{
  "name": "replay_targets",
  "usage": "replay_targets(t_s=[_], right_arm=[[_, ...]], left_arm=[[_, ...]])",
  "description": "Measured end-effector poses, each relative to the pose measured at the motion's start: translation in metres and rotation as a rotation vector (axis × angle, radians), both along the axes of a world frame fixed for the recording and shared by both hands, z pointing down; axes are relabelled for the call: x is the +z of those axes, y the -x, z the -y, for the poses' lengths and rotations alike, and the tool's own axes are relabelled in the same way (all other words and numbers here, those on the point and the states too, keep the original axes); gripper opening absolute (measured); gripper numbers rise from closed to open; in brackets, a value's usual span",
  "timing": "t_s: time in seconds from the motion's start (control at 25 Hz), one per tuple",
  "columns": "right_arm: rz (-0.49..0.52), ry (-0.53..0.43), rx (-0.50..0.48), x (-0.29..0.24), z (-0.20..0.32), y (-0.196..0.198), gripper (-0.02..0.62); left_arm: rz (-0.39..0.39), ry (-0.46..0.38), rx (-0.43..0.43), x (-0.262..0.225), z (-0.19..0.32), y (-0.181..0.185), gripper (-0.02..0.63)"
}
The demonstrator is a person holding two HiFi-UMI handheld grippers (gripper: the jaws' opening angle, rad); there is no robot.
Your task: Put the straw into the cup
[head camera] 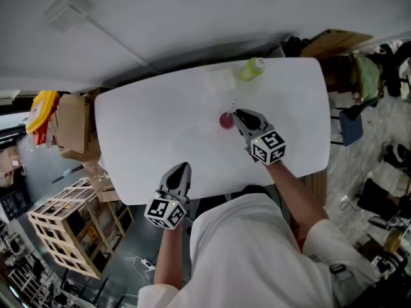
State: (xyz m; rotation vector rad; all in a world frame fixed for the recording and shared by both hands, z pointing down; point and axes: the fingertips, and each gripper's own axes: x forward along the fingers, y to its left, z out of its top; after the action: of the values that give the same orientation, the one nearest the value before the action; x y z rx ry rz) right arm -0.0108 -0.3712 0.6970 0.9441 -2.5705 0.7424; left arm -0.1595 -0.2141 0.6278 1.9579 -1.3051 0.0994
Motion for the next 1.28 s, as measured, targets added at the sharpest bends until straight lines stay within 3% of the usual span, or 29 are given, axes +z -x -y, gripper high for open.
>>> replay_targets(t_s=[0.48, 0.84, 1.08, 1.28], right_arm=[[-0.04, -0.12, 0.089, -0.069, -0.03, -0.034, 0.054], [-0.046, -0.216, 0.146, -0.12, -0.094, -0.053, 0.038], [-0.038, -0.254, 0.196, -0.142, -0.13, -0.079, 0.034], [-0.05, -0.274, 0.227, -0.151, -0.154, -0.105, 0.034]], left_arm=[[0.014, -0.058, 0.085, -0.018, -0.022, 0.03, 0.002], [0.066, -0.12, 0.163, -0.027, -0.037, 0.059, 0.002], [0.075, -0.164, 0.214, -0.04, -0.046, 0.05, 0.002], [0.069, -0.192, 0.195, -0.049, -0.061, 0.041, 0.002]])
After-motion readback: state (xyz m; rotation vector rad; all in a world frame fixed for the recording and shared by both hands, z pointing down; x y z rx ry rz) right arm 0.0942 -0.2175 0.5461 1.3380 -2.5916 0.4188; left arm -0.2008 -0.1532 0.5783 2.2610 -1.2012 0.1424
